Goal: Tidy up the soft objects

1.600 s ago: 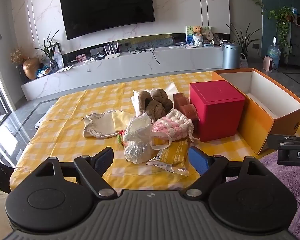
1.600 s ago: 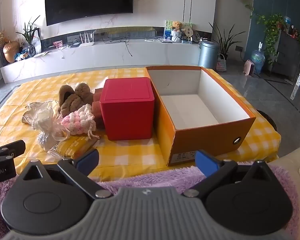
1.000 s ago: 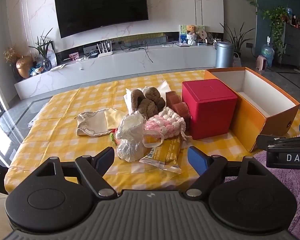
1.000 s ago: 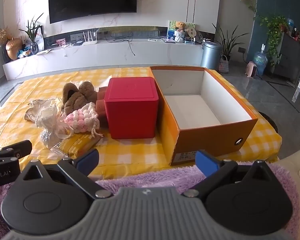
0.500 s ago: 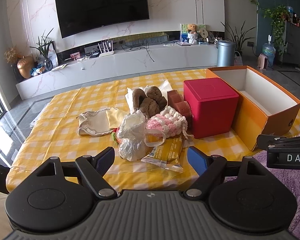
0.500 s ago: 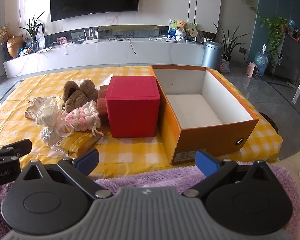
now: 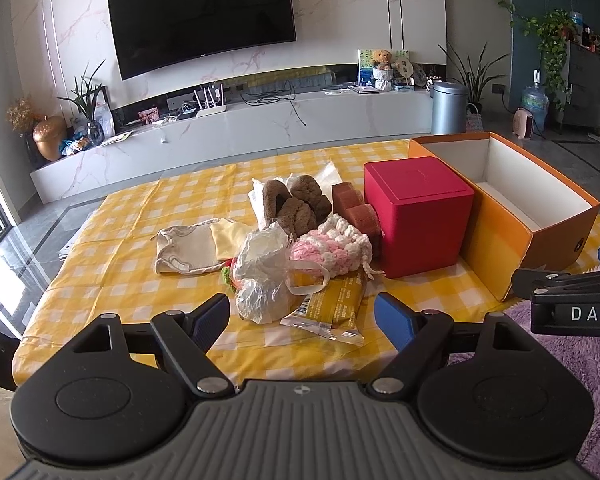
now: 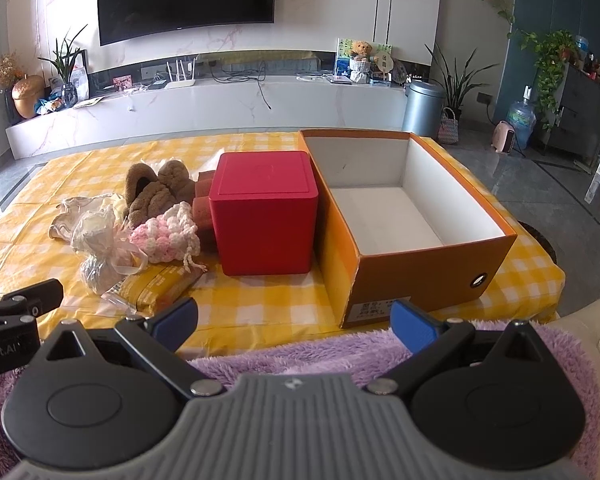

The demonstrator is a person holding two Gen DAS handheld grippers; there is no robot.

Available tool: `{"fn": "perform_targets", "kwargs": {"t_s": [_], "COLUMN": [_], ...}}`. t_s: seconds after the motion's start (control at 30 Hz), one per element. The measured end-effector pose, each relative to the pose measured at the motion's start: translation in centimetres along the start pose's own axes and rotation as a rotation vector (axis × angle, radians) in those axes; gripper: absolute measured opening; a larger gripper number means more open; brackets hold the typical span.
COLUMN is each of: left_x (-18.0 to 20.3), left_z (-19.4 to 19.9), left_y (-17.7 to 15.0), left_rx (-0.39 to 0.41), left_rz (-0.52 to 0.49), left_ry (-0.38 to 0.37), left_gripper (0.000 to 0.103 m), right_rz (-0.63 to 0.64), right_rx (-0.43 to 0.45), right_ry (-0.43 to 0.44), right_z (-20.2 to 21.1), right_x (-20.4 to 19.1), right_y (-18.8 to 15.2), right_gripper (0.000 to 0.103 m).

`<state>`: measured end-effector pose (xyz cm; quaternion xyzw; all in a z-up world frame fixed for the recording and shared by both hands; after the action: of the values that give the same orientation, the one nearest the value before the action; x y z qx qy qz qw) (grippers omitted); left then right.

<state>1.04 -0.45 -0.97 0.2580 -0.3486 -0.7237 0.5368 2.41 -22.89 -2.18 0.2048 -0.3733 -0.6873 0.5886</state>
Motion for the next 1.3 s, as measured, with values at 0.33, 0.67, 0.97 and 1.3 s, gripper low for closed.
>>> {"fn": "perform_targets", "kwargs": {"t_s": [0.33, 0.67, 0.97, 1.3], "left_x": [-0.04, -0.09, -0.09, -0.11], "left_z": [0.01, 0.05, 0.04, 0.04], "left_y": [-0.02, -0.08, -0.08, -0.10], "left_rx": [0.001, 0.002, 0.002, 0.003], "left_rz": [0.002, 0.003, 0.003, 0.003], "left_ry": [-0.001, 0.001, 0.003, 0.002], "left_gripper": [0.096, 0.096, 0.096, 0.096], "right_rz": [0.002, 0.004, 0.004, 0.004], "right_rx": [-0.003, -0.006, -0.007, -0.007], "right_ry": [0.000, 0.000, 0.000, 0.001], "right_z": [0.01, -0.06, -0.04, -0.03], "right_x": [0.09, -0.12, -0.10, -0.08], "right_y": [-0.22, -0.49, -0.49, -0.48], "right_gripper": [0.101, 0.101, 0.101, 0.101]}}
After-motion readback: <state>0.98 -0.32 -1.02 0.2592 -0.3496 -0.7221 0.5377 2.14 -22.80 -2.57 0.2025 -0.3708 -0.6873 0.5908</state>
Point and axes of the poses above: each gripper's, at about its wrist camera, not at the fingertips, and z roughly against the way its jaws point, x to its right, y to its top, the point moved 2 cm from there along -z, roughly the way its jaws point, and after that the axes turned 11 degrees about -y, right-handed, at the moved point
